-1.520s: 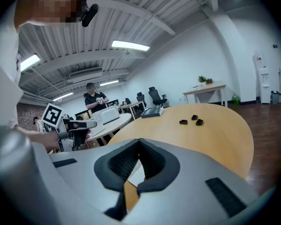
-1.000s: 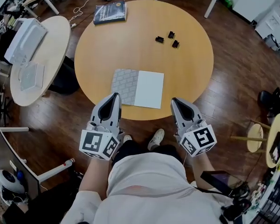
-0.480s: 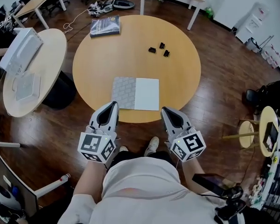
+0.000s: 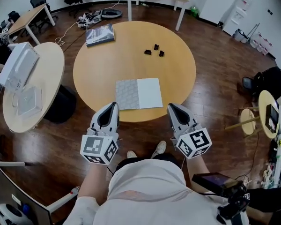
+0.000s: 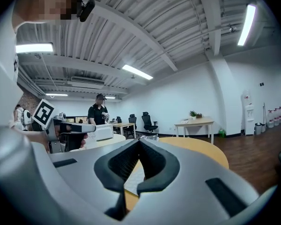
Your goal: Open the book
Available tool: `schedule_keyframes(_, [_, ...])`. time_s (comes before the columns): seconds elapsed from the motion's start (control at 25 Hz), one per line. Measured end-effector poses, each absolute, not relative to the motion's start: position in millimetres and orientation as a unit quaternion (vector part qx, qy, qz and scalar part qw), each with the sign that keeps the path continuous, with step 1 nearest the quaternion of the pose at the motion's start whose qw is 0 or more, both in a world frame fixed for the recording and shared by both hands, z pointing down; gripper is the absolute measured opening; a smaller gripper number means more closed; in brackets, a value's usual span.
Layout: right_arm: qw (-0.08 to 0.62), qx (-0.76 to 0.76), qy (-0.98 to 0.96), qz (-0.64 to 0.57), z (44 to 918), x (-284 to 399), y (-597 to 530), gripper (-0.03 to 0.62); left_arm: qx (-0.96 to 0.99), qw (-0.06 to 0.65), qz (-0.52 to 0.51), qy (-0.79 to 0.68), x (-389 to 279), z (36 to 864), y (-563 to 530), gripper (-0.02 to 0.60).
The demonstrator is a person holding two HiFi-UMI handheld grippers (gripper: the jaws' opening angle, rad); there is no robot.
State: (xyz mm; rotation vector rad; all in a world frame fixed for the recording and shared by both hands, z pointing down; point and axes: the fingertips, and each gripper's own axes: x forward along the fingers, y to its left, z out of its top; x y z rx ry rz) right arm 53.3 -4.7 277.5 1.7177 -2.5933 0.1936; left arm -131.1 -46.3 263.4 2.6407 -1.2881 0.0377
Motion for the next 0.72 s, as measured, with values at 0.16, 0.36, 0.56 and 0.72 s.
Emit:
schedule_keyframes(0.16, [0.017,0.554,-0.831,0.054,269.3,55.3,-5.6,0.003,0.889,0.104,0.011,-0.446,-137.0,260.4,-43.9,0.011])
schedule_keyframes(0.36, [0.011,0.54,-0.84,0.049,261.5,63.1,-9.2,0.003,0.885,0.099,0.007,-0.455,-127.4,250.3,-38.0,0.011])
schedule_keyframes(0.56, [0.006,0.526,-0.85,0.038,253.4,81.0,-13.1,0.003,0.883,0.091,0.003,-0.46,-105.6,247.0,-36.9,0.011])
schedule_keyframes(0.72, [0.007,0.521,-0.852,0.042,257.9,89.5,-18.9,0.003,0.882,0.09,0.0,-0.463,-96.8,246.0,-38.8,0.011])
